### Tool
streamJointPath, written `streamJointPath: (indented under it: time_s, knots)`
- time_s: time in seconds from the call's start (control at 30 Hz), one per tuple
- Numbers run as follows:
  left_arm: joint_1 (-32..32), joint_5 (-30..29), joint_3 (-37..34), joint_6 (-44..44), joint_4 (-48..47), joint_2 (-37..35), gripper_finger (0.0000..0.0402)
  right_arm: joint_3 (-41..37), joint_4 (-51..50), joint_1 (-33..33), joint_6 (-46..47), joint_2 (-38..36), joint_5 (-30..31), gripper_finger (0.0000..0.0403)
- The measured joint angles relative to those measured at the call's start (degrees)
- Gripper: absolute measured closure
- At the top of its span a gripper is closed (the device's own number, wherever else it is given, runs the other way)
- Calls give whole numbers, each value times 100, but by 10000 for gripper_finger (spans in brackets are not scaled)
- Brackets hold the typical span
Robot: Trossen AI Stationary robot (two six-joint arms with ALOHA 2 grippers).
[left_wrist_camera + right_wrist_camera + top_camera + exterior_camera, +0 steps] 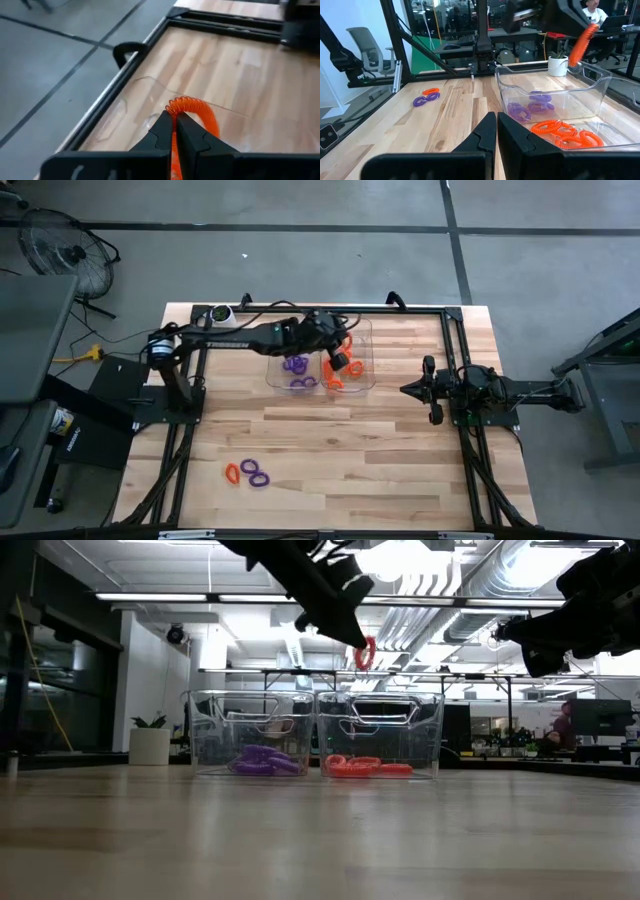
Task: Sort spring keychains
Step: Put the orange spring keychain into the right transparent bin
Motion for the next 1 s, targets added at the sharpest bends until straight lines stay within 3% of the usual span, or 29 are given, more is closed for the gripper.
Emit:
streamJointPath:
  time_s: [0.3,0.8,1.0]
  knots:
    - [29,-398,480,-198,-406,383,359,0,0,1,2,0,0,392]
    - [24,-289,475,-316,-499,397,220,0,0,2,2,0,-2,392]
    - [-94,6,473,-342,-1009,101,213,0,0,1,2,0,-1,392]
